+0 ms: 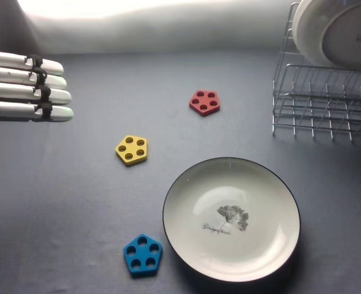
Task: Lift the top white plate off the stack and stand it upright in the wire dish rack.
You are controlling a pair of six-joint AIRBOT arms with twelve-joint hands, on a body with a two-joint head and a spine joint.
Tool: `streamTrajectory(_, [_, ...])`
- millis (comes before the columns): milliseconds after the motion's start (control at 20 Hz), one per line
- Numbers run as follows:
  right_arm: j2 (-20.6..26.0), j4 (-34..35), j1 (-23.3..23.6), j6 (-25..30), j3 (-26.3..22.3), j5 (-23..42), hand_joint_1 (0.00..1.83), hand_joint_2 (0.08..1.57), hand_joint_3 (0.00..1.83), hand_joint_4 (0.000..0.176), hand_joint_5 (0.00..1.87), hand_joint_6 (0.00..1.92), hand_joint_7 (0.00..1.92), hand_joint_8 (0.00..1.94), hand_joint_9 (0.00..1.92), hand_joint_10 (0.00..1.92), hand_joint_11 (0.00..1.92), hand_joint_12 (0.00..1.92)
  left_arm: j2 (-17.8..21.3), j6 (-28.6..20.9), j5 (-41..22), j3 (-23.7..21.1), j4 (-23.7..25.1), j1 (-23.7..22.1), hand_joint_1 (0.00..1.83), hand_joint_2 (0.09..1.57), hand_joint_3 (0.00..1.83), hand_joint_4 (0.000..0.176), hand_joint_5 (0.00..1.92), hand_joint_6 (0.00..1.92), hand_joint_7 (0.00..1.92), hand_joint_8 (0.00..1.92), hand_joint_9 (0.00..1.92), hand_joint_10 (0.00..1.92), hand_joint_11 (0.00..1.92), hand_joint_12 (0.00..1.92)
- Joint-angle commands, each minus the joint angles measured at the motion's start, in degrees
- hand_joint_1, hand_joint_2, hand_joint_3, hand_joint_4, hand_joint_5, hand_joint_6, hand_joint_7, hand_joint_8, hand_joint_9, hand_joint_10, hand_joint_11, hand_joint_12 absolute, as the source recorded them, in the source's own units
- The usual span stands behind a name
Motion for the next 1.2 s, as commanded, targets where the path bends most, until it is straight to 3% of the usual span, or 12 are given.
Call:
streamTrajectory(0, [0.75,2.93,0.42,1.24,0.63,7.18,1.49,1.06,0.0,0.0,0.92,1.04,1.07,0.56,1.11,0.74,0.96,1.38,1.1,0.08,-4.01,-0.79,-5.24,-1.01,0.11,0.94,0.0,0.0,0.11,0.0,0.14,0.0,0.14,0.0,0.14,0.04])
streamTrajectory(300, [-0.22,3.1,-0.55,1.24,2.02,7.89,1.49,1.07,0.0,0.0,0.92,1.06,1.07,0.53,1.09,0.77,0.97,1.39,2.27,0.87,-3.08,-5.05,-6.95,-1.02,0.09,0.94,0.0,0.0,0.1,0.01,0.13,0.02,0.14,0.02,0.12,0.03])
streamTrajectory(450, [-0.78,3.12,-0.83,1.58,3.0,8.19,1.5,1.05,0.0,0.0,0.93,1.04,1.11,0.51,1.14,0.68,0.99,1.34,2.61,0.91,-2.64,-5.17,-7.26,-1.01,0.08,0.94,0.0,0.0,0.09,0.0,0.11,0.0,0.11,0.0,0.1,0.02])
streamTrajectory(550, [-1.09,3.12,-1.13,1.97,3.61,8.58,1.5,1.03,0.0,0.0,0.97,0.98,1.18,0.38,1.19,0.57,1.02,1.28,2.79,1.25,-2.19,-5.02,-7.27,-1.01,0.09,0.94,0.0,0.0,0.1,0.01,0.13,0.01,0.13,0.01,0.12,0.03])
streamTrajectory(600, [-1.22,3.12,-1.3,2.14,3.87,8.75,1.5,1.03,0.0,0.0,1.0,0.94,1.21,0.32,1.19,0.56,1.04,1.26,2.79,1.36,-2.19,-4.92,-7.27,-1.01,0.09,0.94,0.0,0.0,0.1,0.0,0.13,0.01,0.13,0.01,0.12,0.02])
streamTrajectory(750, [-1.61,3.03,-2.12,2.75,4.82,9.34,1.5,1.03,0.0,0.0,1.01,0.94,1.17,0.38,1.17,0.6,1.02,1.27,2.8,1.68,-2.14,-4.82,-7.45,-1.01,0.12,0.93,0.0,0.0,0.12,0.01,0.14,0.01,0.14,0.01,0.14,0.03])
streamTrajectory(850, [-1.86,2.98,-2.67,3.07,5.46,9.96,1.5,1.03,0.0,0.0,1.01,0.91,1.25,0.23,1.2,0.55,1.03,1.27,2.82,1.66,-2.59,-4.82,-7.54,-1.01,0.1,0.93,0.0,0.0,0.11,0.0,0.12,0.0,0.13,0.0,0.12,0.02])
streamTrajectory(1150, [-3.53,2.64,-4.18,4.86,7.95,11.08,1.5,1.05,0.0,0.0,0.97,1.0,1.11,0.5,1.11,0.7,0.99,1.33,3.2,1.67,-3.44,-4.82,-7.56,-1.01,0.09,0.94,0.0,0.0,0.11,0.0,0.13,0.0,0.12,0.0,0.13,0.03])
